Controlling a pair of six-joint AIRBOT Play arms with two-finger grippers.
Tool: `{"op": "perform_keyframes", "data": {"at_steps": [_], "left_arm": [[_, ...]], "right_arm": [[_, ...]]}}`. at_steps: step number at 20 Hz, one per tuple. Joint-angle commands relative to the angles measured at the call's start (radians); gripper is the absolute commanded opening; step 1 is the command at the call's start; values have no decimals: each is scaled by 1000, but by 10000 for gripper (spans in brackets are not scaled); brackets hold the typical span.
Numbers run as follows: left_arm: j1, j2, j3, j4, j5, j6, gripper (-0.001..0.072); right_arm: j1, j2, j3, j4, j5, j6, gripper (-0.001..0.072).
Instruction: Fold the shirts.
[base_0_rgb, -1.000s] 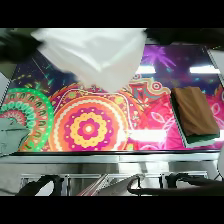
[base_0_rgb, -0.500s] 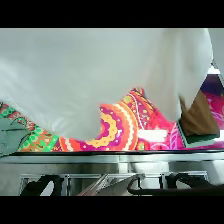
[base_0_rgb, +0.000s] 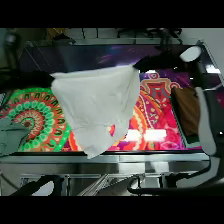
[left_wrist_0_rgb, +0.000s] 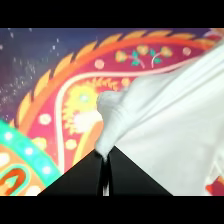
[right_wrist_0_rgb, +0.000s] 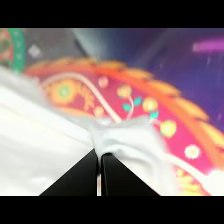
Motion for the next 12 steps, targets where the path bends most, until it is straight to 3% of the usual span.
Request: {"op": "perform_keyframes", "data": {"at_steps": [1, 2, 3, 4, 8, 12], "left_arm": [[2, -270, 8, -3, 54, 29, 17], [3, -331, 53, -3, 34, 15, 19], [13, -384, 111, -3, -10, 13, 261], [23, -420, 165, -3, -53, -5, 697], [118, -474, 333, -3, -296, -77, 695], [225, -430, 151, -15, -422, -111, 694]], "right_arm": [[29, -199, -29, 39, -110, -2, 66], [28, -216, -29, 71, -121, -2, 278], [25, -214, -26, 79, -119, -2, 396], [17, -196, -25, 78, -98, 3, 394], [-58, -37, -28, -108, 111, 251, 393], [-104, 129, -211, -212, 275, 394, 384]]}}
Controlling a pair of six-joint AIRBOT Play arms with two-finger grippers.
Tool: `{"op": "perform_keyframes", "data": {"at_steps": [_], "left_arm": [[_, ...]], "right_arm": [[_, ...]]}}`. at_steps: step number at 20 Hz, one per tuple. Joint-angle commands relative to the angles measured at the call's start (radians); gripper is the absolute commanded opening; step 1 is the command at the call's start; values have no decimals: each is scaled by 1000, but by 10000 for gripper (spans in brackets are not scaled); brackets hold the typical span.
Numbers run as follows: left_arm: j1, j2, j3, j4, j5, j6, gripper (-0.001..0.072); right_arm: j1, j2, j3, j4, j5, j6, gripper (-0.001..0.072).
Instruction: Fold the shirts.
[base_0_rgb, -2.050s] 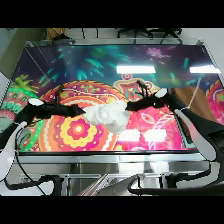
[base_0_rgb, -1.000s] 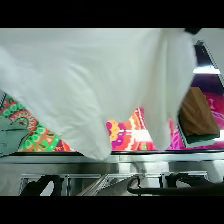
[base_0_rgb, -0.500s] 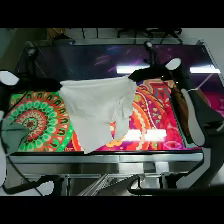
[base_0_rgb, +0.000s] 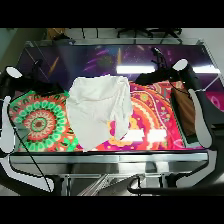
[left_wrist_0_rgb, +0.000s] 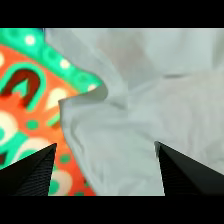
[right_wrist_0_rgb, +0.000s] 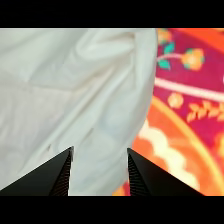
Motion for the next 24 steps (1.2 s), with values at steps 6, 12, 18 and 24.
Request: {"op": "perform_keyframes", "data": {"at_steps": [6, 12, 18, 24], "left_arm": [[60, 126, -609, -103, 53, -10, 695], [-29, 126, -718, -330, 280, 99, 693], [-29, 126, -564, -310, 239, 99, 14], [-19, 126, -504, -208, 155, 98, 14]], "right_arm": [[-32, 413, -653, 39, 47, 189, 384], [-31, 602, -1006, 113, -88, 203, 384], [185, 588, -1146, 134, -296, 220, 385], [436, 409, -1139, 327, -650, 204, 395]]}}
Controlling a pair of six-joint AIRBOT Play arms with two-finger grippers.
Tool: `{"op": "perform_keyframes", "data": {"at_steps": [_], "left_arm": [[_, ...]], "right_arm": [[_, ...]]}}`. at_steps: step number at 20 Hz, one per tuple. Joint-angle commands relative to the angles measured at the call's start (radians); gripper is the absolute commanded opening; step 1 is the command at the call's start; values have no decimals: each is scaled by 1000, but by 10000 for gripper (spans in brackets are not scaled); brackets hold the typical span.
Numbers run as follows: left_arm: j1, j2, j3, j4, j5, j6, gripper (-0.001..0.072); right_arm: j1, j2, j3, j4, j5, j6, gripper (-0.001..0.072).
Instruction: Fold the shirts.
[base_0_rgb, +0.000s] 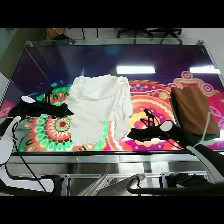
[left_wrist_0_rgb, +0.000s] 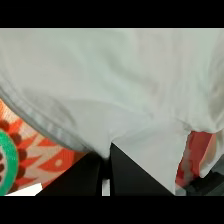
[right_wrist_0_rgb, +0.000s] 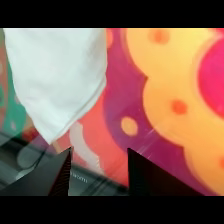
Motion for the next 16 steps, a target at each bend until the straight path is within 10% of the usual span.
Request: {"op": "perform_keyframes", "data": {"at_steps": [1, 5, 8, 16], "left_arm": [[11, 0, 21, 45, -36, 2, 14], [52, 1, 21, 42, -49, 2, 14], [79, 10, 21, 41, -74, 2, 14], [269, 406, 188, -135, -180, 0, 14]], "right_arm": [[129, -108, 5, 127, -190, -56, 394], [177, -180, 68, 254, -200, -195, 339], [177, -153, 118, 252, -171, -253, 43], [-256, 297, 502, -78, 15, -186, 20]]}}
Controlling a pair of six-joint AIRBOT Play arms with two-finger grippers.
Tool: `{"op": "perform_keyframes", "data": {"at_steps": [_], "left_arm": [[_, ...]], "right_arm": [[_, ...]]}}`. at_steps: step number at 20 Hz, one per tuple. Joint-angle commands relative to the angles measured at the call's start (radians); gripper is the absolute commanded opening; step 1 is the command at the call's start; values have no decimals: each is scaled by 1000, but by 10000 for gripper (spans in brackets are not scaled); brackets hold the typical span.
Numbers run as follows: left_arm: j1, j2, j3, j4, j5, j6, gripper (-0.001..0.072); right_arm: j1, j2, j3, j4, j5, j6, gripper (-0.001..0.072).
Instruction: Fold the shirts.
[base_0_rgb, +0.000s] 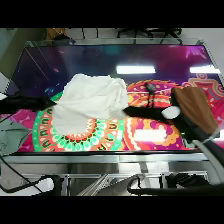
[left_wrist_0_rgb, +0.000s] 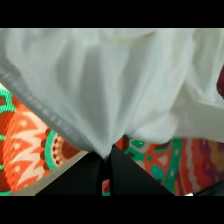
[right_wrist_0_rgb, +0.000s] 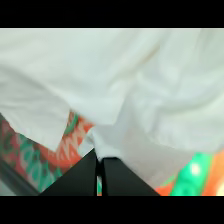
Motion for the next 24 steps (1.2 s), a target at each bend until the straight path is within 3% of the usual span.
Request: {"op": "perform_keyframes", "data": {"at_steps": [1, 4, 7, 11, 13, 17, 21, 24], "left_arm": [[98, 204, 157, -146, -88, -3, 13], [158, 369, 346, -283, -77, -20, 13], [217, 487, 519, -273, -44, -21, 13], [249, 523, 703, -31, -21, -120, 13], [210, 476, 771, 97, -37, -148, 13], [16, 307, 783, 129, -79, -95, 13], [-245, 80, 673, 359, -4, -84, 13], [-322, -142, 622, 447, 95, -103, 13]], "right_arm": [[-258, 183, 261, -121, 105, -3, 20], [-452, 216, 549, -121, 211, -57, 20], [-570, 213, 764, -122, 223, -85, 20], [-617, 208, 899, -163, 236, -85, 20], [-617, 192, 899, -203, 270, -85, 20], [-616, 22, 880, -171, 470, -77, 20], [-613, -210, 736, -66, 512, -86, 20], [-607, -411, 633, -56, 499, -116, 19]]}}
